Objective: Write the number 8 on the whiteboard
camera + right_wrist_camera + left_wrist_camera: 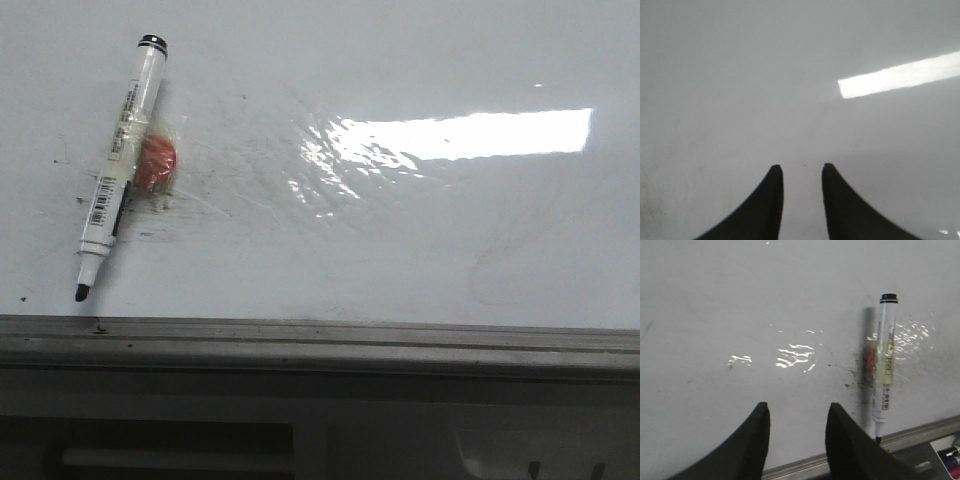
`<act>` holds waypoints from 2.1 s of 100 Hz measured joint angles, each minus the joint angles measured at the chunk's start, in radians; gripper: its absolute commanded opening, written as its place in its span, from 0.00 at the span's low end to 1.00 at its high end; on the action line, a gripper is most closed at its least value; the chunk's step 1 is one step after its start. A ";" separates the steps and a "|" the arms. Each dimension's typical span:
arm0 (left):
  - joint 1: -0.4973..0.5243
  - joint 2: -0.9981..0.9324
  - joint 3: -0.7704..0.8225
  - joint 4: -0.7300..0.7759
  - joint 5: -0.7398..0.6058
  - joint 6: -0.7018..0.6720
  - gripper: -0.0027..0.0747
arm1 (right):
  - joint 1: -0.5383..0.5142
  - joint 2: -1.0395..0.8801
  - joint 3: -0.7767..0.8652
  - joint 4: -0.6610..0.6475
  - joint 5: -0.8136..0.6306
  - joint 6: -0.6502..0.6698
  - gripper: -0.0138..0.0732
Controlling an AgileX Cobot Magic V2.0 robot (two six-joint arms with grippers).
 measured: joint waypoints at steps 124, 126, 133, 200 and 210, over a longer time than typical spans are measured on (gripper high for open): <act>-0.457 0.541 -0.021 -0.195 -0.355 0.008 0.52 | 0.000 0.000 -0.002 -0.030 0.051 -0.002 0.47; -0.457 0.549 -0.021 -0.195 -0.361 0.008 0.52 | 0.000 0.000 -0.002 -0.030 0.051 -0.002 0.47; -0.457 0.574 -0.021 -0.196 -0.380 0.008 0.51 | 0.000 0.000 -0.002 -0.030 0.051 -0.002 0.47; -0.465 0.653 -0.034 -0.216 -0.440 0.011 0.01 | 0.000 0.000 -0.037 -0.034 0.070 -0.002 0.47; -0.465 0.653 -0.034 -0.216 -0.440 0.011 0.01 | 0.000 0.000 -0.074 -0.034 0.076 -0.002 0.47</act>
